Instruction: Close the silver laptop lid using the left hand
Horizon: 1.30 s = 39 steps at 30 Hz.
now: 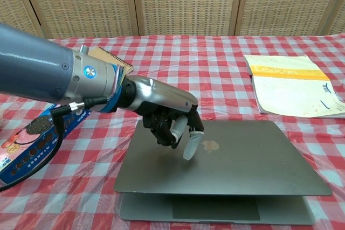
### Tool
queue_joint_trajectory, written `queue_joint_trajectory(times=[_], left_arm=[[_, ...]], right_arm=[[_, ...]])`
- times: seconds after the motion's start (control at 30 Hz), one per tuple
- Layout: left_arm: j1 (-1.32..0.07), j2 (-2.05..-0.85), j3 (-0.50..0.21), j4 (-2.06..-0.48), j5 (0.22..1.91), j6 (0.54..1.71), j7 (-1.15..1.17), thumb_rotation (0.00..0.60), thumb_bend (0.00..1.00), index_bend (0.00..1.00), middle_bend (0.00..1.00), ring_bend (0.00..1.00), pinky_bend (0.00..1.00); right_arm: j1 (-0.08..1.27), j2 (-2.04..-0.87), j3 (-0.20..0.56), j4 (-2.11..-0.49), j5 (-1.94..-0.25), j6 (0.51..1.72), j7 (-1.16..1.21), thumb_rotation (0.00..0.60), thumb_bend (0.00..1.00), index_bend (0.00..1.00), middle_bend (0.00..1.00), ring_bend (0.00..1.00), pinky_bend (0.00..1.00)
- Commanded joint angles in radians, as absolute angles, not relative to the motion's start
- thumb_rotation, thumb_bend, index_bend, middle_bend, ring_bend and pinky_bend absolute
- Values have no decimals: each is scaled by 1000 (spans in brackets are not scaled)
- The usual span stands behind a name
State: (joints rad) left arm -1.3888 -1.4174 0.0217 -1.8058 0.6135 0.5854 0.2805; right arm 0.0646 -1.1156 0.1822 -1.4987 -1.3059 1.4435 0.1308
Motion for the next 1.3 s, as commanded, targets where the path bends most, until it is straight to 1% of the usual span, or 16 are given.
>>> queue_joint_trajectory(times=[0.03,0.43,0.83,0.93,1.03,1.1,1.13,1.23,1.27,1.3], left_arm=[[-1384,-1435,32,-1785,619,578,274,600,1000,540,353,405,453],[-1382,-1474,56,-1728,616,562,264,600,1000,535,353,405,448],[-1387,-1467,87,-1717,611,547,261,600,1000,525,344,405,439],[-1378,-1457,81,-1727,622,555,251,600,1000,522,316,396,438],[-1355,-1437,59,-1752,651,575,225,600,1000,507,263,358,428],[-1325,-1412,30,-1784,690,602,192,600,976,469,228,326,409],[-1309,-1400,16,-1798,710,616,175,600,935,422,195,293,382],[-1239,-1345,-28,-1861,814,675,110,600,795,261,63,162,281],[-1220,-1328,-37,-1878,841,689,93,600,728,188,22,95,230],[-1202,-1311,-43,-1893,869,702,77,600,675,138,6,59,193]], right_arm=[[65,-1115,182,-1499,-1305,1442,130,600,728,14,0,0,0],[67,-1118,183,-1496,-1301,1436,127,600,728,14,0,0,0],[67,-1119,181,-1499,-1306,1437,123,600,728,14,0,0,0],[67,-1119,181,-1500,-1306,1439,121,600,728,14,0,0,0],[65,-1119,182,-1502,-1307,1445,122,600,728,14,0,0,0],[64,-1119,183,-1502,-1310,1450,124,600,728,13,0,0,0],[64,-1119,183,-1502,-1312,1452,124,600,728,13,0,0,0],[63,-1120,182,-1501,-1316,1454,124,600,728,11,0,0,0],[63,-1120,182,-1501,-1317,1455,124,600,728,9,0,0,0],[63,-1120,182,-1500,-1318,1456,123,600,728,8,0,0,0]])
